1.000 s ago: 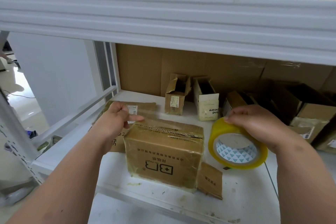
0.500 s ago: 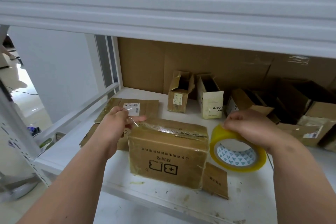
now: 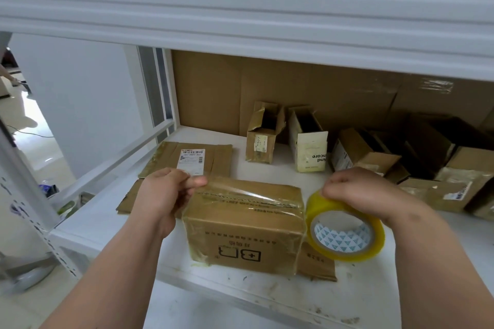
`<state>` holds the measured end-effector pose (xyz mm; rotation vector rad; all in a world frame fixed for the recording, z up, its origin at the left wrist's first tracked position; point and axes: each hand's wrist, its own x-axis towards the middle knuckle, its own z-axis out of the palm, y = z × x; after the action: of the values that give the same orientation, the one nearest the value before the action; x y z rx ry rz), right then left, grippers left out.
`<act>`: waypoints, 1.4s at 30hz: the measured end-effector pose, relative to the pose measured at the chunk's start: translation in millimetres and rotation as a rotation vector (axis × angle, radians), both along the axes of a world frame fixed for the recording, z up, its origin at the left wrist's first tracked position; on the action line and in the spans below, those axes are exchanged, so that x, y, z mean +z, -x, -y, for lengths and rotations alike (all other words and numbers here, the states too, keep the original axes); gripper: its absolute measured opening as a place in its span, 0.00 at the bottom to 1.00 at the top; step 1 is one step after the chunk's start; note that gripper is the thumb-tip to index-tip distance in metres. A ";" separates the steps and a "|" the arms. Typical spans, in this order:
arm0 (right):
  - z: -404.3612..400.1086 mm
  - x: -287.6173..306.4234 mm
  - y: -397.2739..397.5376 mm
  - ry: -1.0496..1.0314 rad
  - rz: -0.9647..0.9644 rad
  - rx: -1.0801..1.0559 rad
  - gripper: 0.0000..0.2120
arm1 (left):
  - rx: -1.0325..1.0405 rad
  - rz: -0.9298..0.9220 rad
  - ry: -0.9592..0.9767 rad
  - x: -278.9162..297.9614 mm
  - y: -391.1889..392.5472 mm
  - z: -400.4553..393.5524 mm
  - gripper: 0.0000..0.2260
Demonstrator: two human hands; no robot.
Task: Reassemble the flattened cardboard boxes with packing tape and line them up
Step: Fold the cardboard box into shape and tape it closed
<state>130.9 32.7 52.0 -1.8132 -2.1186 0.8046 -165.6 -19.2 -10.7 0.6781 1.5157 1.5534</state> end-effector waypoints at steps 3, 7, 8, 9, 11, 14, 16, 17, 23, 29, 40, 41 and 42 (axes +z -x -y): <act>2.8 -9.9 -2.7 0.000 0.002 -0.019 0.11 | 0.044 0.021 -0.012 -4.5 -4.9 4.2 0.06; 7.0 -20.0 -3.5 -0.004 0.014 -0.031 0.13 | 0.102 0.028 -0.011 -10.5 -6.4 13.2 0.06; 7.7 -21.7 -3.7 -0.004 0.024 -0.028 0.13 | 0.119 0.020 -0.002 -13.3 -5.8 16.0 0.06; 8.2 -23.0 -3.6 -0.003 0.031 -0.024 0.12 | 0.132 0.007 0.010 -16.3 -5.7 18.5 0.06; 8.0 -25.1 -4.2 -0.002 0.028 -0.024 0.10 | 0.134 -0.021 0.035 -23.9 -6.1 23.4 0.05; 7.1 -28.3 -4.8 0.006 0.021 -0.020 0.09 | 0.116 -0.056 0.077 -31.9 -7.0 28.0 0.06; 7.4 -29.5 -5.2 0.006 0.020 -0.025 0.09 | 0.100 -0.104 0.094 -33.0 -7.5 28.8 0.06; 8.0 -29.8 -5.3 0.007 0.019 -0.031 0.09 | 0.091 -0.131 0.101 -32.7 -8.5 28.8 0.06; 14.1 -35.7 -3.9 -0.016 0.090 -0.055 0.10 | 0.069 -0.242 0.177 -29.9 -13.8 29.0 0.12; 19.2 -32.7 1.6 -0.046 0.215 -0.020 0.09 | -0.049 -0.451 0.175 -14.7 -12.2 33.5 0.12; 28.8 -39.3 2.5 -0.187 0.395 0.006 0.15 | -0.090 -0.491 0.307 -12.8 -46.2 17.2 0.33; 27.3 -40.9 4.8 -0.196 0.417 -0.003 0.17 | -0.093 -0.441 0.302 -15.3 -45.6 16.4 0.33; 26.2 -41.8 7.9 -0.191 0.421 -0.015 0.19 | -0.101 -0.413 0.295 -16.8 -45.1 15.8 0.33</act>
<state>123.0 6.5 10.2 -2.0255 -2.3240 0.2125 -120.4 -35.0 -27.5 0.9234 1.9329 1.1237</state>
